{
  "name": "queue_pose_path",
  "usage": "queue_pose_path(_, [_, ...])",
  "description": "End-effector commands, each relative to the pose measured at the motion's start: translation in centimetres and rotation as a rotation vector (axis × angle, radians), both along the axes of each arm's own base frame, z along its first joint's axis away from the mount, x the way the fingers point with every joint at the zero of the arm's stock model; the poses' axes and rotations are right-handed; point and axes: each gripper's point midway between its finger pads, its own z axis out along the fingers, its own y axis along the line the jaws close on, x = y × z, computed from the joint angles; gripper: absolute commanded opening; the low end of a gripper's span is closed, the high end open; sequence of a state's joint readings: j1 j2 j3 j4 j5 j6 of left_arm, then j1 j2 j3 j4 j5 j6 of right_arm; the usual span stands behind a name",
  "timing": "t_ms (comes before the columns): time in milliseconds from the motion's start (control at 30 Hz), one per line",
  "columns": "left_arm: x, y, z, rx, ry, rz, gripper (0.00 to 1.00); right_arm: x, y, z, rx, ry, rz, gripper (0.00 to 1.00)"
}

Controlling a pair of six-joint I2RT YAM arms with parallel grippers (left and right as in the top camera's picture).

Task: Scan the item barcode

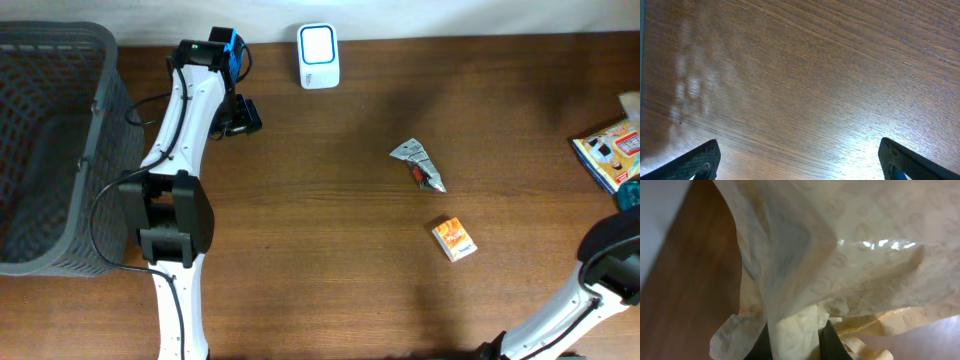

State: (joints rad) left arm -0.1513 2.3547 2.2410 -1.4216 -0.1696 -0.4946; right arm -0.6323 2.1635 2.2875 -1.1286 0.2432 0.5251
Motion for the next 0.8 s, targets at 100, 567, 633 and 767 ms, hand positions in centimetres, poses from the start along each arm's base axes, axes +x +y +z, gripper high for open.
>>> queue_pose_path(100, [0.3,-0.1,0.1,0.009,-0.012,0.004,0.99,-1.8,-3.7,-8.7,0.068,0.182,0.015,0.05])
queue_pose_path(567, [0.3,-0.1,0.1,0.009,-0.012,0.004,0.99,-2.7,-1.4,-7.6,0.169,0.158,0.049,0.99])
queue_pose_path(633, [0.3,-0.1,0.1,0.009,-0.012,0.004,0.99,-1.4,1.1,-2.8,0.211,-0.001,0.128,0.99])
queue_pose_path(767, [0.3,-0.1,0.1,0.009,-0.012,0.004,0.99,3.1,12.1,5.0,0.346,-0.283,0.621,0.99])
